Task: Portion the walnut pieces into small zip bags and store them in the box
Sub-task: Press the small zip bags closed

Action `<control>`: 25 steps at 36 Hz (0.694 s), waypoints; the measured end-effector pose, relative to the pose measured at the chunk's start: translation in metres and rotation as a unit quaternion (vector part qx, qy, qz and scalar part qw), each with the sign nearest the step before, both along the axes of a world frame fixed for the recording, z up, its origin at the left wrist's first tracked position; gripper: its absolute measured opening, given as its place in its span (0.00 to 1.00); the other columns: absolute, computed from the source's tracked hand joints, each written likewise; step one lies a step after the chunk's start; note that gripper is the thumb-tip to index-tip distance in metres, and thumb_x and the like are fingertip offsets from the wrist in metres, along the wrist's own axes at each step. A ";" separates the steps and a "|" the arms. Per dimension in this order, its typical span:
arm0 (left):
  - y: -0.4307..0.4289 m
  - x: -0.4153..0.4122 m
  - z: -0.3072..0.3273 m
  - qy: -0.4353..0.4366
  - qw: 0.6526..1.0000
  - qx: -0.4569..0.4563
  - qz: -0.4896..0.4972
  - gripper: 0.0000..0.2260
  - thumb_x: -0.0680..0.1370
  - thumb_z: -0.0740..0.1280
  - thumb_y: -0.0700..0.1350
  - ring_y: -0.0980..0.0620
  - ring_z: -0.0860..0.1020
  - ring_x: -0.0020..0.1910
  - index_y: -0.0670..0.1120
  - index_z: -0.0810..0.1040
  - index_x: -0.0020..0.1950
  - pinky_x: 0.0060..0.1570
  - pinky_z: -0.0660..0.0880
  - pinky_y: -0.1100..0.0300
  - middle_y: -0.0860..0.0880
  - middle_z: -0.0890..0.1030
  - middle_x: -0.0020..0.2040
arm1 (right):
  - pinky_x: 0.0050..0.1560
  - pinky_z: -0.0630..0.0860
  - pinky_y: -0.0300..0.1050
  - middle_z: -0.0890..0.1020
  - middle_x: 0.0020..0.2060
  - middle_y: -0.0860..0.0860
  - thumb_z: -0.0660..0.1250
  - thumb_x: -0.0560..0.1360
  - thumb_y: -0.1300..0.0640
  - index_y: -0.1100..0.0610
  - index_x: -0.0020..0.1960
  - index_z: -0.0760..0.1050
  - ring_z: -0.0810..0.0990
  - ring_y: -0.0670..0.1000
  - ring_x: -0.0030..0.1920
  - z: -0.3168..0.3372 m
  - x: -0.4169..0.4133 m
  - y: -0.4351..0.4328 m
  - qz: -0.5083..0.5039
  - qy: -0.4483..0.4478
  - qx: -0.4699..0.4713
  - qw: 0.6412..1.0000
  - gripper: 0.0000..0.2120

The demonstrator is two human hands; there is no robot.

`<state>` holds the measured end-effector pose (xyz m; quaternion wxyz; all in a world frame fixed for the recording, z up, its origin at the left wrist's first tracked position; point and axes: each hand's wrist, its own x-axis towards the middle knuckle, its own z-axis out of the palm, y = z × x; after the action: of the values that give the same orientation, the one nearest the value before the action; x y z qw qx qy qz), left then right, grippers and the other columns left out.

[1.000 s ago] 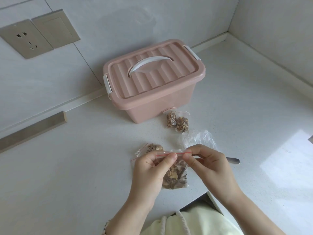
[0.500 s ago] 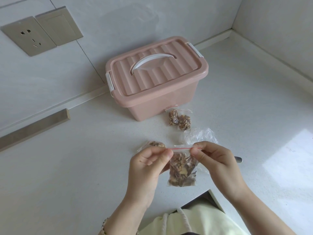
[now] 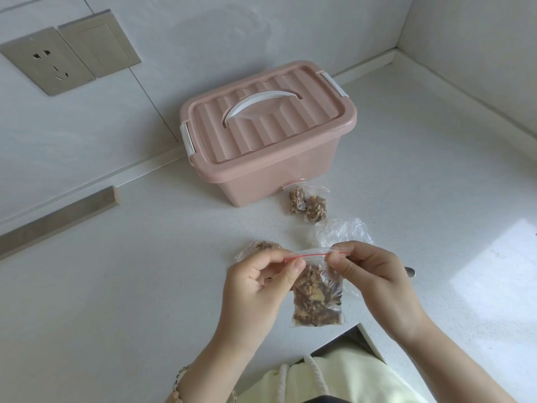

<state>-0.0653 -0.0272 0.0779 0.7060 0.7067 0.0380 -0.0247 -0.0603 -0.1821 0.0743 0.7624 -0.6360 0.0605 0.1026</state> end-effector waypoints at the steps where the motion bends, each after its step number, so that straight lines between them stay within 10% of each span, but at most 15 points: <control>1: 0.001 0.000 -0.001 -0.005 1.000 0.013 -0.006 0.05 0.67 0.72 0.44 0.57 0.80 0.35 0.49 0.83 0.42 0.38 0.75 0.68 0.47 0.84 0.36 | 0.36 0.71 0.33 0.77 0.27 0.50 0.67 0.65 0.55 0.56 0.33 0.79 0.74 0.47 0.32 0.000 0.000 0.000 0.005 -0.002 0.000 1.000 0.05; 25: 0.004 0.002 -0.003 -0.097 0.983 0.140 -0.076 0.01 0.70 0.65 0.51 0.65 0.73 0.26 0.56 0.76 0.39 0.31 0.67 0.75 0.57 0.78 0.34 | 0.43 0.75 0.39 0.82 0.37 0.46 0.70 0.68 0.48 0.51 0.43 0.82 0.80 0.47 0.39 -0.004 -0.003 0.001 0.087 -0.093 -0.130 0.983 0.08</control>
<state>-0.0635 -0.0233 0.0753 0.5965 0.7985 -0.0808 -0.0041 -0.0633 -0.1807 0.0699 0.6639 -0.7390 -0.0536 0.1006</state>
